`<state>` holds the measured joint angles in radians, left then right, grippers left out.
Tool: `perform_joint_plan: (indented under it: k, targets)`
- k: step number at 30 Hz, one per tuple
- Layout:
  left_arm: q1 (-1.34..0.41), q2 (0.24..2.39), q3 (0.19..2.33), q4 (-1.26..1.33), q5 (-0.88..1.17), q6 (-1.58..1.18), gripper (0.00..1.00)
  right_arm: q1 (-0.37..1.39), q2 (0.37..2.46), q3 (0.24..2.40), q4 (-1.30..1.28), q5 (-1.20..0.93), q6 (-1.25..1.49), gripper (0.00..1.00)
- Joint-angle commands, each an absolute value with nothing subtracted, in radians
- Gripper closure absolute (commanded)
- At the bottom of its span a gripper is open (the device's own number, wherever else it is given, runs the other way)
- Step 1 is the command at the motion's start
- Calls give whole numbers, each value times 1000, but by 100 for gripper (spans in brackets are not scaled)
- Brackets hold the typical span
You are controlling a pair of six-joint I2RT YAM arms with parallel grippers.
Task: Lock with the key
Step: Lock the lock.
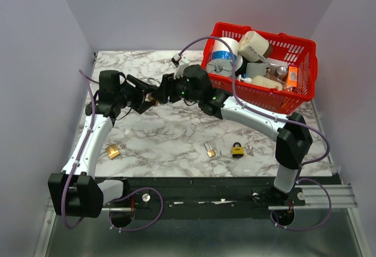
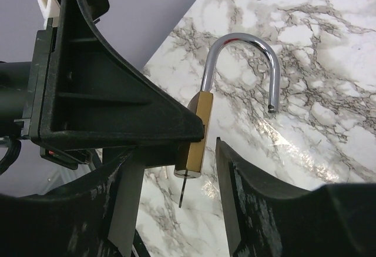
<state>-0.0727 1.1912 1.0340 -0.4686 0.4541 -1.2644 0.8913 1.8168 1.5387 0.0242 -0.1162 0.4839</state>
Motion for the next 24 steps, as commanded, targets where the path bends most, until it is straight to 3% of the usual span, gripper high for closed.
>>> perform_joint_plan:
  k: [1,8,12,15,16,18,19,23,24]
  targets:
    - [-78,1132,1048,-373,508,-1304,75,900,1836,1551,77,-106,518,41]
    - [-80,1135,1061,-376,518,-1318,75,904,1848,1545,66,-115,540,38]
    - [-83,1137,1069,-374,515,-1321,75,905,1847,1540,64,-110,543,46]
    - [-84,1138,1077,-373,514,-1322,75,905,1847,1539,64,-121,549,58]
    - [-84,1141,1080,-374,508,-1321,75,905,1847,1537,66,-127,552,73]
    - [-86,1143,1086,-373,505,-1321,73,907,1838,1529,63,-146,563,85]
    - [-87,1141,1085,-370,502,-1322,73,907,1835,1528,63,-149,566,97]
    - [-92,1138,1075,-368,500,-1315,55,907,1815,1526,57,-127,555,99]
    - [-92,1138,1075,-376,496,-1309,38,907,1810,1528,55,-117,549,99]
